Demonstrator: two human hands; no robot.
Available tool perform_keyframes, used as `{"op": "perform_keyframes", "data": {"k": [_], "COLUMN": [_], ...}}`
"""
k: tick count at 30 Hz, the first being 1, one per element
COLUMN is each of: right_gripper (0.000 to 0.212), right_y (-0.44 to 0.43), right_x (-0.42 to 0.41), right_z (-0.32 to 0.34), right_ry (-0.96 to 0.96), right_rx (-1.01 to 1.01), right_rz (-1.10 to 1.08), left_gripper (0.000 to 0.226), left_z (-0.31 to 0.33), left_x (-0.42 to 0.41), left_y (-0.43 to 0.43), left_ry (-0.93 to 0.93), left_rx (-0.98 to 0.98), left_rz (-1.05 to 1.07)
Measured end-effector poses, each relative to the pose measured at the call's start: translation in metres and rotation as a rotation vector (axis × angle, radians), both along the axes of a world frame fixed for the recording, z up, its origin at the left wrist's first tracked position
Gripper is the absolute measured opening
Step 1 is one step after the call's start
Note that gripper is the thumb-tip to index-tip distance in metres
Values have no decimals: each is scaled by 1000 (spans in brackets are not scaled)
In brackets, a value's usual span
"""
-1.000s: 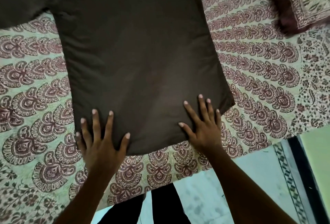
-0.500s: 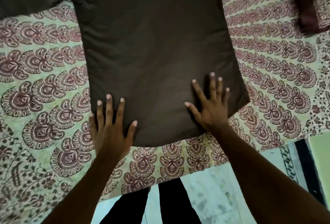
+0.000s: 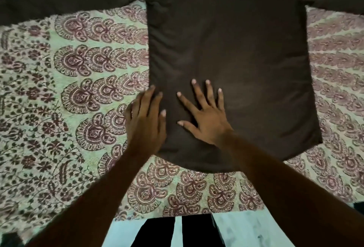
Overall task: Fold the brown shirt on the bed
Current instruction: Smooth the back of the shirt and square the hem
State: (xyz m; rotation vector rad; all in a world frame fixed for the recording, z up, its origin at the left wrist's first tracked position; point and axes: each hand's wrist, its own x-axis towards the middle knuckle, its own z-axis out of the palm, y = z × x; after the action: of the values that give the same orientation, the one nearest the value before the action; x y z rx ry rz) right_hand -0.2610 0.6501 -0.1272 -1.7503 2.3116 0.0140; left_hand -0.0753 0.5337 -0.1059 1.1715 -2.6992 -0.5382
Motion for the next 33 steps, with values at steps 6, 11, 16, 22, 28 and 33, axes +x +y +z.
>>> {"op": "perform_keyframes", "data": {"k": [6, 11, 16, 22, 28, 33], "right_gripper": [64, 63, 69, 51, 68, 92], "right_y": [17, -47, -134, -151, -217, -286], "right_x": [24, -43, -105, -85, -113, -92], "right_z": [-6, 0, -3, -18, -16, -23], "right_ry": [-103, -47, -66, -100, -75, -3], "right_rx": [-93, -254, -106, -115, -177, -8], "right_rz": [637, 127, -182, 511, -139, -170], "left_gripper": [67, 69, 77, 61, 63, 70], "left_z": [-20, -29, -18, -17, -26, -35], "left_x": [-53, -26, 19, 8, -66, -77], "left_y": [-103, -90, -47, -74, -201, -303], "left_ry": [-232, -330, -360, -218, -107, -229], "left_rx": [-88, -126, -43, 31, -115, -121], "left_rz": [-336, -343, -303, -147, 4, 140]}}
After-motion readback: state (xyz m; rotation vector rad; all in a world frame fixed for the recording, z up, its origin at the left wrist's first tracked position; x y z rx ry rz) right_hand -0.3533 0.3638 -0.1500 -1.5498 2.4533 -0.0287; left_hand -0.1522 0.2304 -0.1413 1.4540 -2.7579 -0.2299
